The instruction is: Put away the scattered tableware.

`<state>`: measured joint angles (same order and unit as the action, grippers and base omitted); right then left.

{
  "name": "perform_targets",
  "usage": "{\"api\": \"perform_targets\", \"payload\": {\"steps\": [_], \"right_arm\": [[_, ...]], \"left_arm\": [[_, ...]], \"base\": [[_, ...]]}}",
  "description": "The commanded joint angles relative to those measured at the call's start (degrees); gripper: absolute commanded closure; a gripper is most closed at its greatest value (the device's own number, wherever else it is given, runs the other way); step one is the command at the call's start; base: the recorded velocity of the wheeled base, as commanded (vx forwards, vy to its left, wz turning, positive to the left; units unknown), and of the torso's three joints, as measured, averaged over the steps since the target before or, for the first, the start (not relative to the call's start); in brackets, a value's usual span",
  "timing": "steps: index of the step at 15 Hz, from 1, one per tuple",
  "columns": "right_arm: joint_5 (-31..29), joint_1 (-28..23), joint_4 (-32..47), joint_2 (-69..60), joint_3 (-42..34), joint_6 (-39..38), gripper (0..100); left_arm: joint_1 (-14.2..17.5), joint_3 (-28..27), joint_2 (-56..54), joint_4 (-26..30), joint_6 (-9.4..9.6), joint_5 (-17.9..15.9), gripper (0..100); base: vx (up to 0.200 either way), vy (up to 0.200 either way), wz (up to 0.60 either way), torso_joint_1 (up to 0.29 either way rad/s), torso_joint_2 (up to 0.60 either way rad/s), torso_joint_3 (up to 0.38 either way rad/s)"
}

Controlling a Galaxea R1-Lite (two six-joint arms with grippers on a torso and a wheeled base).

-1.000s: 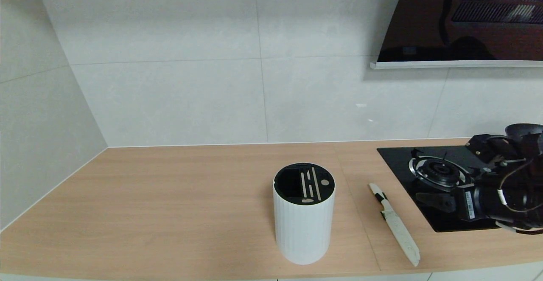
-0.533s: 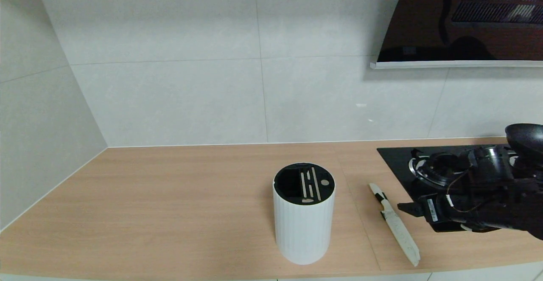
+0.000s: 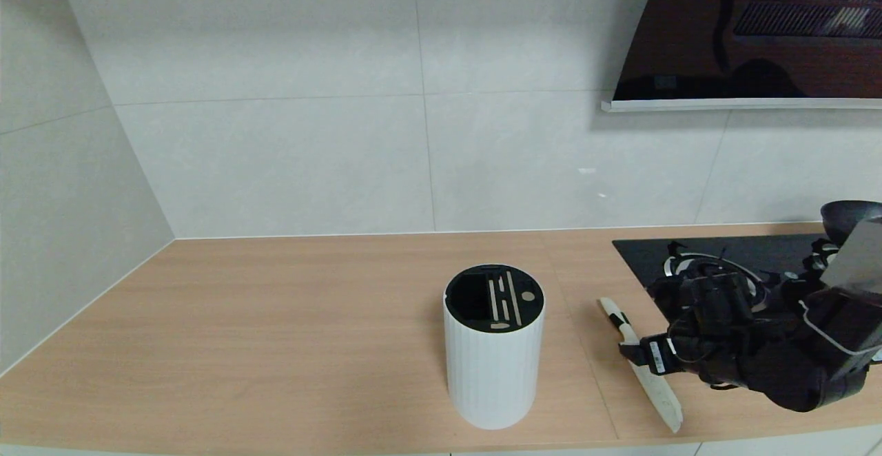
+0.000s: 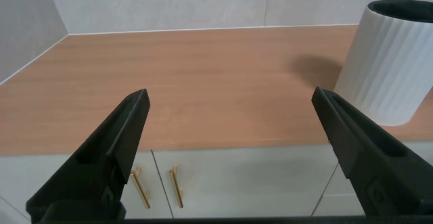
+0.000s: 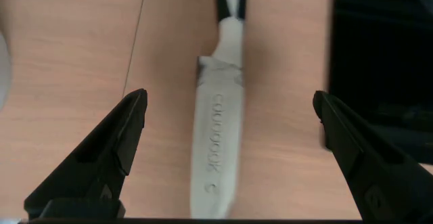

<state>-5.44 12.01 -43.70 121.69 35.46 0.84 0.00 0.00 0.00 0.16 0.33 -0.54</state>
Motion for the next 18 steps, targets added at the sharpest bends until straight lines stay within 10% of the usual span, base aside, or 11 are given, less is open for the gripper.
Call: {"api": "perform_targets", "payload": {"steps": [1,18], "right_arm": [[-0.1,0.2,-1.2,4.5,0.7,-0.4,0],[-1.1,-0.8,-14.0,14.5,3.3,-3.1,0]], "left_arm": [[0.0,0.0,0.0,0.0,0.02,0.0,0],[0.0,0.0,0.0,0.0,0.02,0.0,0]], "base": [[0.000,0.000,0.00,0.000,0.00,0.000],[0.000,0.000,0.00,0.000,0.00,0.000]]}}
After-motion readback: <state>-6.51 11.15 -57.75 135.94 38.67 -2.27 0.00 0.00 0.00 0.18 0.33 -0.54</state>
